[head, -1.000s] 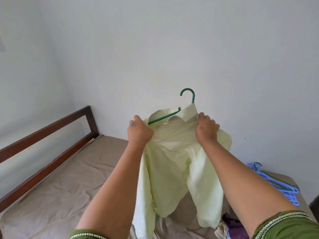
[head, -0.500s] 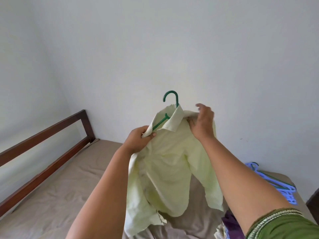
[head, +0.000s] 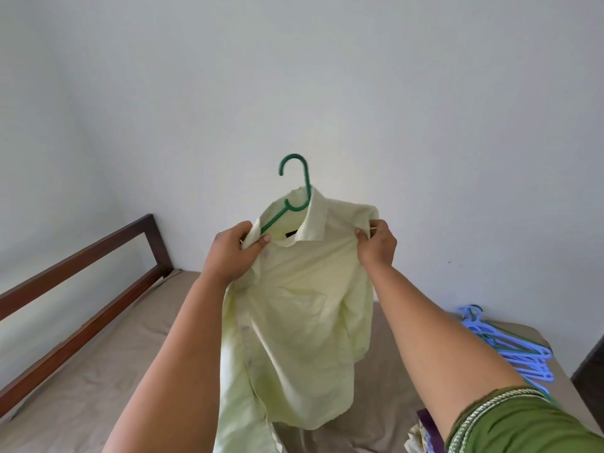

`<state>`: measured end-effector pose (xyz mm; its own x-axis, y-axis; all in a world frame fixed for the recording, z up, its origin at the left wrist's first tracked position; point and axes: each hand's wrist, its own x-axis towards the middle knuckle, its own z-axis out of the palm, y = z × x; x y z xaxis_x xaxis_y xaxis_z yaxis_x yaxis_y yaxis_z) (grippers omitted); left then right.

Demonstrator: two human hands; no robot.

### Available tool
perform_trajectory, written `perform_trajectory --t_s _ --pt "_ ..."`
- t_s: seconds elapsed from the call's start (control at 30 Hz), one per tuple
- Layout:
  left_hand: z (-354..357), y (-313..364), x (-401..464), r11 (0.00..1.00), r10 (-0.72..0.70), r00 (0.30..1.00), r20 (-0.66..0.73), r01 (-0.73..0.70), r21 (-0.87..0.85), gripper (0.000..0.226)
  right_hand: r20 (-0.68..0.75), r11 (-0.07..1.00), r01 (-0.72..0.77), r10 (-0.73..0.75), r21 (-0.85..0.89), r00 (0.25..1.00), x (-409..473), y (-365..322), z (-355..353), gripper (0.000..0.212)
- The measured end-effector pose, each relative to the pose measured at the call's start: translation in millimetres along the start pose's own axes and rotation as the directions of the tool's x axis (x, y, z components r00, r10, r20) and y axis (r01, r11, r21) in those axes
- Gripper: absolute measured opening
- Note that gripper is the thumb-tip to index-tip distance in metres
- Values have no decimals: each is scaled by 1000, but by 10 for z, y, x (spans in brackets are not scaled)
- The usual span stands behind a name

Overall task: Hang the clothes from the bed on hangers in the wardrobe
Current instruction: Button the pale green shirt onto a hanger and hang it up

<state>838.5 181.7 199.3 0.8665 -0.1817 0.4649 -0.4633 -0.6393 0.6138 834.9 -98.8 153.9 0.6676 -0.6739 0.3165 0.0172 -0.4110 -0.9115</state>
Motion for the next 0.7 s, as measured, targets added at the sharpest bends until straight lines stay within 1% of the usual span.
perform_trajectory --t_s 0.03,0.1,0.2,0.23,0.3,0.33,0.4,0.47,0.53,0.57,0.63,0.7 --pt "-31 -14 -7 999 -13 998 -54 15 38 33 -4 997 63 -63 -49 998 27 -2 -16 24" --pt "-63 -62 -27 987 -19 990 -138 40 153 30 -29 980 165 -169 -107 985 65 -25 -30 20" --pt "-31 -143 -62 926 130 975 -179 -55 374 23 -132 958 258 -273 -125 953 72 -159 -45 18" --pt "-20 -163 -75 912 165 969 -184 -79 404 23 -135 956 275 -287 -103 948 78 -213 -67 19" --pt "-21 -186 -103 917 166 961 -220 -69 392 24 -63 962 270 -272 -38 960 88 -298 -126 19" --pt "-23 -187 -98 929 131 958 -254 -28 370 22 -23 967 253 -254 -31 967 91 -327 -154 19" --pt "-5 -155 -63 935 -3 957 -290 105 338 18 -21 964 254 -257 -83 966 80 -359 -191 21" --pt "29 -84 -8 905 -175 953 -247 255 342 18 -51 947 284 -294 -153 954 48 -399 -190 23" --pt "46 -29 27 874 -297 938 -181 343 344 17 -61 933 290 -309 -213 949 21 -423 -175 26" --pt "45 -24 37 864 -336 926 -175 377 334 17 -55 927 285 -306 -243 950 15 -415 -174 27" --pt "27 -23 61 855 -380 902 -206 428 293 21 -41 922 274 -296 -274 954 7 -391 -191 29" --pt "8 27 100 857 -406 889 -213 451 248 26 -65 939 251 -273 -237 960 -18 -368 -205 29"
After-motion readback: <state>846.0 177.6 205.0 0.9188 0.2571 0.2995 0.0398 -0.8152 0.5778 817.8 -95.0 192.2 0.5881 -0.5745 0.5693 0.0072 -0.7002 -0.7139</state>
